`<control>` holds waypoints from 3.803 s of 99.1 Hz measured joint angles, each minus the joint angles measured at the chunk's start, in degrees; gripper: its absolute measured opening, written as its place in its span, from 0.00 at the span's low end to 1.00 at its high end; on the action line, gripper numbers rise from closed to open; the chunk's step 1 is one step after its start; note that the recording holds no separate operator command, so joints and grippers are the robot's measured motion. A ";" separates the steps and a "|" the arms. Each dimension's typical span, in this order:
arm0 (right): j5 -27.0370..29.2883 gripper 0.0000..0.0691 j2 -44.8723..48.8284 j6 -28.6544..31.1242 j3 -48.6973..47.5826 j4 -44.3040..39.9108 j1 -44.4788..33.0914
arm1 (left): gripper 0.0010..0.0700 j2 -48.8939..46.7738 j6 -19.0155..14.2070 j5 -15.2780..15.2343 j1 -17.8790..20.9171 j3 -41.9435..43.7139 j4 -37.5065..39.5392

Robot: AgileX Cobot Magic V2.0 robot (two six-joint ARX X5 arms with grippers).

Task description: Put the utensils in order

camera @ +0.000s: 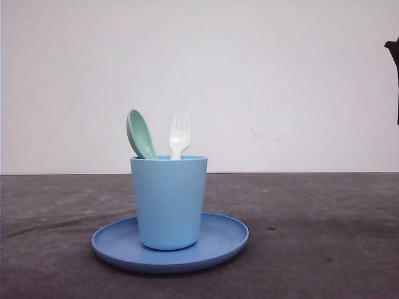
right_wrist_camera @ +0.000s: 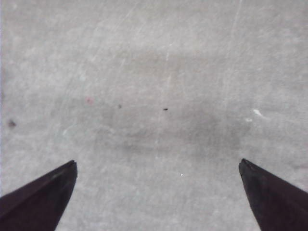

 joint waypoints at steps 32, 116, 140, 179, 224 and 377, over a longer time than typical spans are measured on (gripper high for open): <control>0.07 0.16 0.02 0.59 0.00 -1.38 0.02 | 0.03 0.00 -0.02 -0.02 0.00 0.00 -0.11; 0.15 0.01 0.13 0.61 0.00 0.31 0.00 | 0.02 -10.23 1.97 -4.79 8.20 -8.39 6.34; 0.13 0.01 0.13 0.61 0.00 0.31 0.00 | 0.02 -28.44 1.40 -4.44 11.28 -29.18 20.63; 0.15 0.01 0.17 0.61 0.00 0.72 0.00 | 0.02 -39.93 -1.55 -4.44 11.28 -47.74 30.12; 0.13 0.01 0.20 0.61 0.00 7.76 0.00 | 0.02 -39.87 -1.57 -4.44 11.26 -48.68 32.59; -2.60 0.01 -52.96 -2.03 -42.34 32.52 -8.13 | 0.02 -39.87 -1.57 -4.44 11.26 -48.68 32.59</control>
